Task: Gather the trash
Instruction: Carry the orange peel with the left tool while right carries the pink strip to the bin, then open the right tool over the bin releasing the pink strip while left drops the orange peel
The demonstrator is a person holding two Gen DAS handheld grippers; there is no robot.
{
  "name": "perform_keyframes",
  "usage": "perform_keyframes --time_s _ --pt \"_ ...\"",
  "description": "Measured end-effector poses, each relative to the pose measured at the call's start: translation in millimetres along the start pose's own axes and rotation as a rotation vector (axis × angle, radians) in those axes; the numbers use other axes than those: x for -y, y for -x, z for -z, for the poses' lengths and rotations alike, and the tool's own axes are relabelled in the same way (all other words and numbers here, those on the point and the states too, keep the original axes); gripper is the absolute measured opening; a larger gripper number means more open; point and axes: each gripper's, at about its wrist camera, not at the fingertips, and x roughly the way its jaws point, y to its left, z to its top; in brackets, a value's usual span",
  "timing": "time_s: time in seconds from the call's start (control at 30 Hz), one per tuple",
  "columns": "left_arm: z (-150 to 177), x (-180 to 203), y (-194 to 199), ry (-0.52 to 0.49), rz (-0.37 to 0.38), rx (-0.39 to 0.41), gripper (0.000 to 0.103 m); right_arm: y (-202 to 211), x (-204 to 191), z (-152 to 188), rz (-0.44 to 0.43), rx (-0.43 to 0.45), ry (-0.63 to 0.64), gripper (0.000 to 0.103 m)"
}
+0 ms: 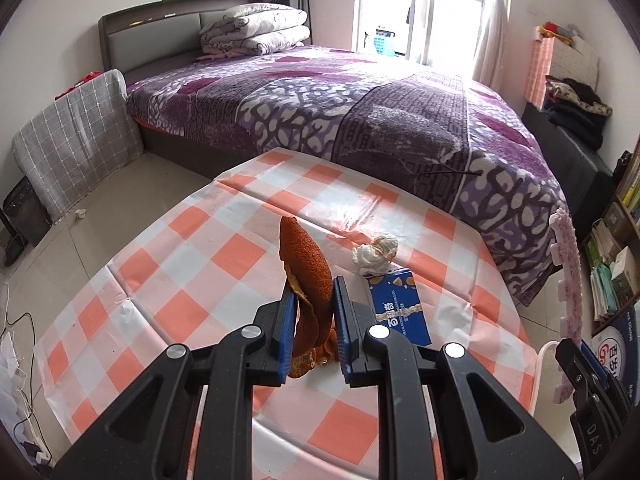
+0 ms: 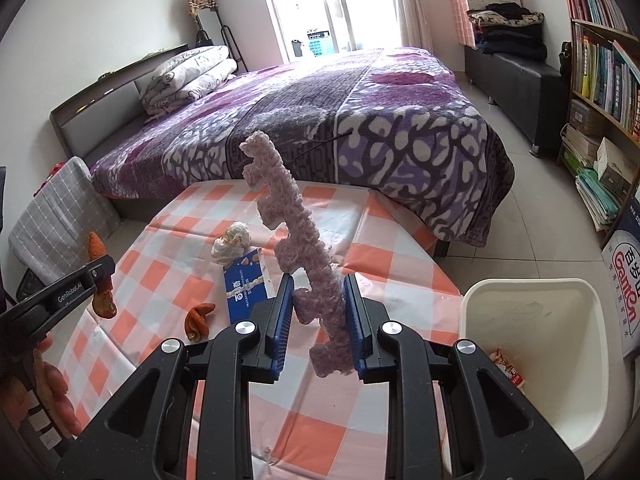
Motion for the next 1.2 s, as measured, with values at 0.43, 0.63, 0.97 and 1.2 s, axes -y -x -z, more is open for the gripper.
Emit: perform_keyframes --time_s 0.43,0.63,0.97,1.2 --pt "7 47 15 -0.069 0.046 0.009 0.018 22 44 -5 0.039 0.032 -0.071 0.025" --pt "13 71 21 -0.109 0.071 0.01 0.018 32 69 -7 0.079 0.043 -0.129 0.025" --pt "29 113 28 -0.186 0.124 -0.004 0.018 46 119 -6 0.147 0.041 -0.255 0.026" --pt "41 140 34 -0.24 0.165 -0.012 0.018 60 149 -3 0.176 0.059 -0.323 0.027"
